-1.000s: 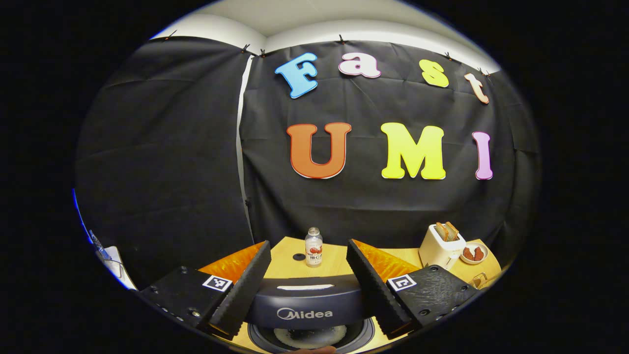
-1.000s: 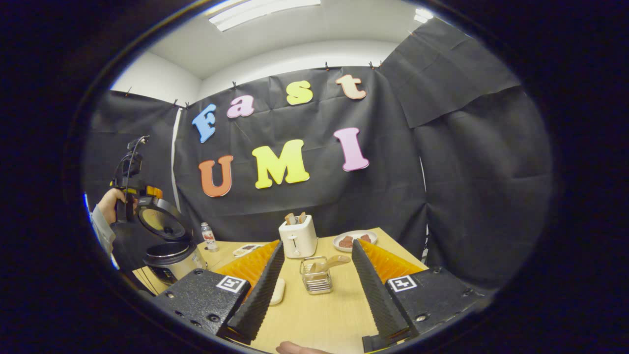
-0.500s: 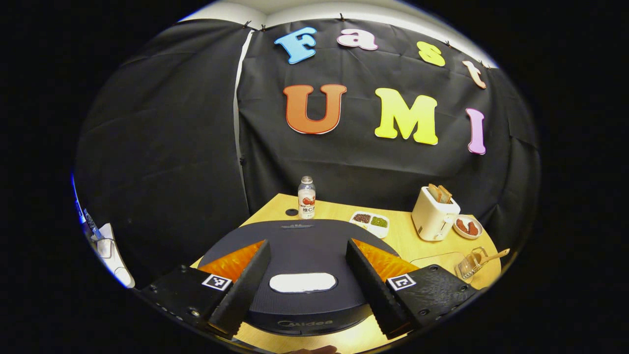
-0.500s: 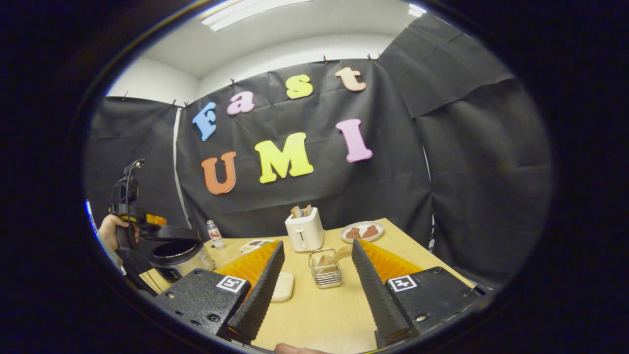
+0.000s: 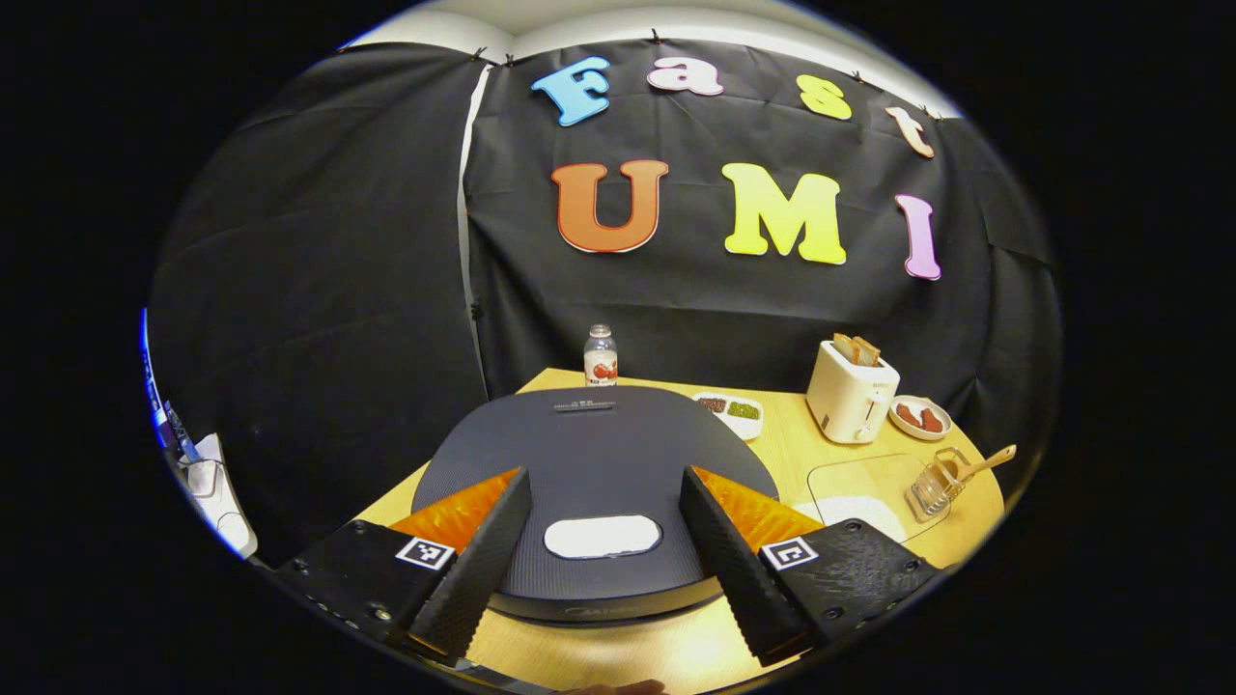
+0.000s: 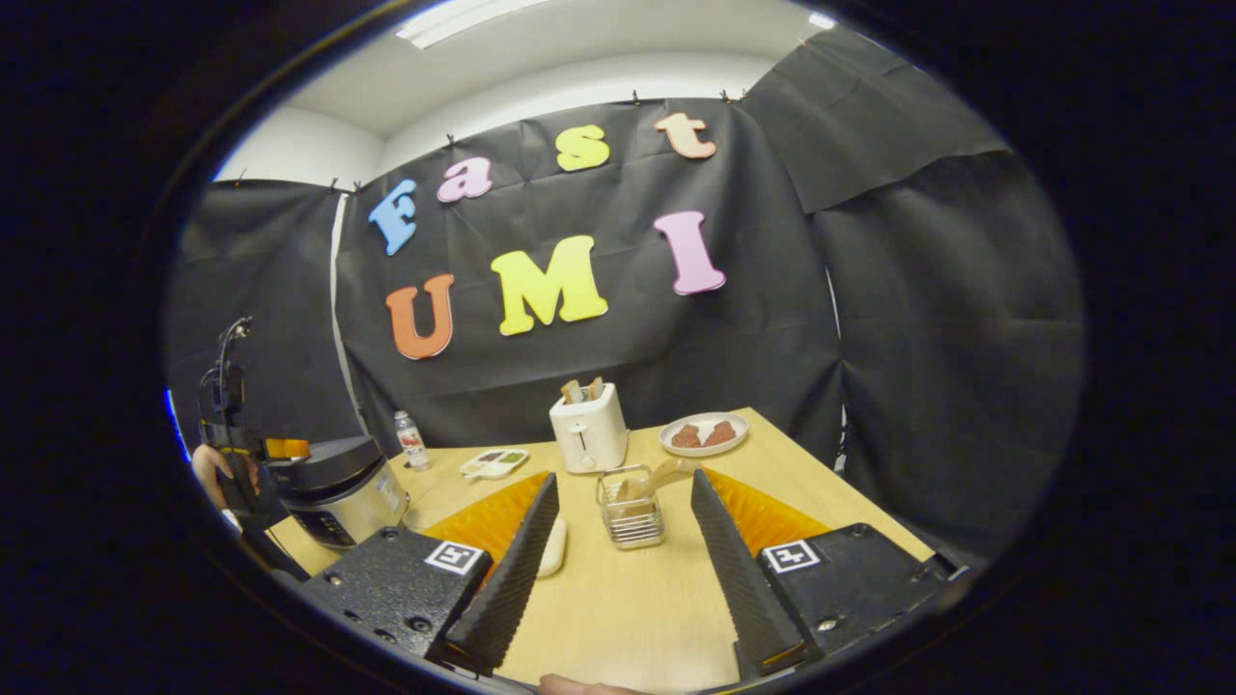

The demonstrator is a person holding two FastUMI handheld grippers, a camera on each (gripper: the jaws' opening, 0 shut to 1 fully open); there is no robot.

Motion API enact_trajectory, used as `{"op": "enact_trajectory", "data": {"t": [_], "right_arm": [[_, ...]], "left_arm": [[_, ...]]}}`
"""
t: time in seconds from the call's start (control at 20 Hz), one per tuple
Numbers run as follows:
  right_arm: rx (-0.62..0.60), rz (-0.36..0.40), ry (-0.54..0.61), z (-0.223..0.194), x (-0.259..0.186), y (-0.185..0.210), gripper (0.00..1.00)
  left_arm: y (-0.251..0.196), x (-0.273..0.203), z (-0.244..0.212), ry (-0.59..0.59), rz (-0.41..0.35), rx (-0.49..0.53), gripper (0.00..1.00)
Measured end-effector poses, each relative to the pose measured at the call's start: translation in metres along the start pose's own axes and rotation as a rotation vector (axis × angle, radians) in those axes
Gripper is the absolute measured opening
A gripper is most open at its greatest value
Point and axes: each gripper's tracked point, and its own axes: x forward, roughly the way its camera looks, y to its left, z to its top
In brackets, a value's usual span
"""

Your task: Close the left gripper, press the button to open the rice cooker; take a wooden spoon from the chopstick holder with the right hand, scoop a spoonful of rice and pour it into the rice cooker, then put the wooden spoon back into the chopstick holder.

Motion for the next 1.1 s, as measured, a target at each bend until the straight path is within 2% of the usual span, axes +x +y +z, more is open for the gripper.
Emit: {"op": "enact_trajectory", "data": {"t": [0.05,0.15,0.25,0.35,0.45,0.55,0.6,0.65,0.7,0.75,0.85,0.9,0.95,1.05,1.1], "right_arm": [[-0.003,0.016,0.006,-0.002,0.001,0.006,0.87],[-0.031,0.028,0.008,-0.005,0.002,0.013,0.90],[-0.044,0.013,0.004,-0.004,0.004,0.015,0.87],[-0.048,0.035,0.012,-0.006,0.002,0.029,0.90],[-0.073,0.054,0.017,-0.009,0.001,0.037,0.87],[-0.097,0.046,0.017,-0.010,0.002,0.037,0.87],[-0.106,0.046,0.025,-0.014,0.002,0.039,0.87],[-0.110,0.047,0.030,-0.017,0.001,0.040,0.90],[-0.111,0.044,0.033,-0.019,0.001,0.040,0.90],[-0.108,0.038,0.037,-0.020,0.002,0.038,0.87],[-0.094,0.032,0.057,-0.026,0.002,0.038,0.87],[-0.090,0.032,0.056,-0.025,0.003,0.039,0.90],[-0.092,0.029,0.056,-0.025,0.003,0.040,0.90],[-0.095,0.026,0.052,-0.023,0.003,0.039,0.87],[-0.092,0.021,0.048,-0.022,0.003,0.038,0.90]], "left_arm": [[0.000,-0.003,-0.006,0.004,0.001,0.010,1.00],[0.000,-0.008,-0.005,-0.028,0.001,0.012,1.00],[0.000,-0.011,-0.004,-0.045,-0.003,0.006,1.00],[0.002,-0.012,-0.004,-0.090,0.022,-0.013,1.00],[0.000,-0.014,-0.005,-0.140,0.044,0.017,1.00],[0.002,-0.013,-0.005,-0.184,0.055,-0.009,1.00],[0.002,-0.013,-0.005,-0.200,0.060,-0.015,0.92],[0.001,-0.012,-0.005,-0.211,0.065,-0.007,1.00],[0.000,-0.012,-0.006,-0.221,0.068,-0.001,0.92],[0.002,-0.012,-0.005,-0.229,0.068,-0.006,1.00],[0.002,-0.013,-0.005,-0.242,0.069,-0.017,1.00],[0.002,-0.012,-0.005,-0.247,0.072,-0.020,0.92],[0.002,-0.012,-0.006,-0.253,0.074,-0.029,1.00],[0.002,-0.010,-0.010,-0.250,0.082,-0.040,1.00],[0.002,-0.009,-0.012,-0.247,0.090,-0.041,1.00]]}}
